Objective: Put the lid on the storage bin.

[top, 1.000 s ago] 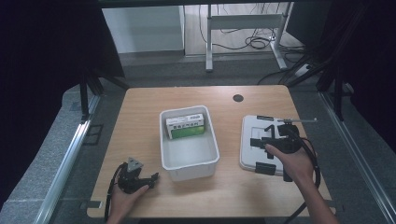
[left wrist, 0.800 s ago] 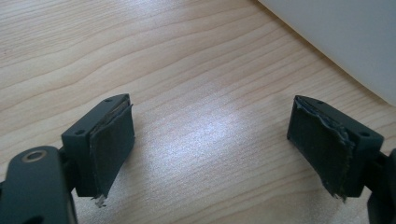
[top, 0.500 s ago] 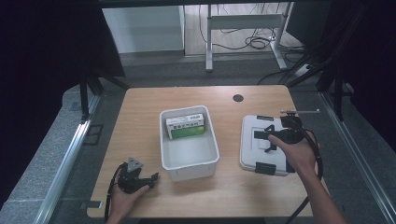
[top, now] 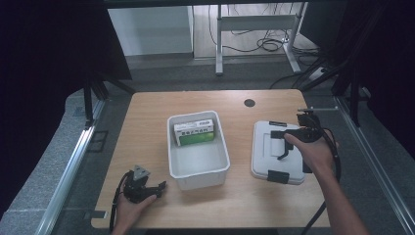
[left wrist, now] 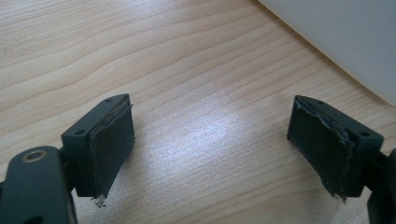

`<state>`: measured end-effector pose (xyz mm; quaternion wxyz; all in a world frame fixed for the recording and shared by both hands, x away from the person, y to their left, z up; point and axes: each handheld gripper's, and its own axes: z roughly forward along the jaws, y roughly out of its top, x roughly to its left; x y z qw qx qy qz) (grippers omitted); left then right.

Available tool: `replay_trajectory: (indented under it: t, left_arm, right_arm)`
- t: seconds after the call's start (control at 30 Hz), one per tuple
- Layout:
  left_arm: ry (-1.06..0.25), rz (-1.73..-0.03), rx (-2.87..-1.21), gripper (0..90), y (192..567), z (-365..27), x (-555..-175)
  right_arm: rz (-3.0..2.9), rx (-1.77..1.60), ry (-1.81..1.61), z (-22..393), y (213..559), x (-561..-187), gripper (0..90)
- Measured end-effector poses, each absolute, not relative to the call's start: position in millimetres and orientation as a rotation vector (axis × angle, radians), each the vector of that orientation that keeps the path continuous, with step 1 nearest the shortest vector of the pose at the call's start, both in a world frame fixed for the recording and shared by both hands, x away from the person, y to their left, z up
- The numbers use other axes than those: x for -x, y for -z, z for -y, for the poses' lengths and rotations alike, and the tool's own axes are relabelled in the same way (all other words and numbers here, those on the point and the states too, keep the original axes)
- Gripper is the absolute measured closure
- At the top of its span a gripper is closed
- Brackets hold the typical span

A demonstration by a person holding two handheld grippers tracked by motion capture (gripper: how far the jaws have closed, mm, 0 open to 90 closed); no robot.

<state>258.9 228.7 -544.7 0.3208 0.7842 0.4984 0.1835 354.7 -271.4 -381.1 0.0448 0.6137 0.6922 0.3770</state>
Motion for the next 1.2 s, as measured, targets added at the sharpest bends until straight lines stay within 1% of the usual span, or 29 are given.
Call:
replay_trajectory:
  t: [0.5, 0.67, 1.0, 1.2]
  left_arm:
    - [-0.477, -1.305, -2.065, 14.5, 544.6, -229.1, -259.1]
    - [-0.476, -1.302, -2.067, 14.5, 544.6, -229.4, -259.1]
    - [-0.475, -1.3, -2.068, 14.5, 544.6, -229.6, -258.9]
    - [-0.475, -1.298, -2.07, 14.5, 544.6, -229.8, -258.8]
  right_arm:
    - [-2.081, -1.953, -1.079, 277.2, 380.8, -373.2, 44.3]
    - [-2.089, -1.96, -0.989, 276.8, 382.0, -381.4, 44.5]
    - [-2.069, -2.033, -0.878, 286.8, 392.4, -397.5, 44.8]
    - [-2.067, -2.06, -0.825, 292.3, 396.0, -403.0, 46.5]
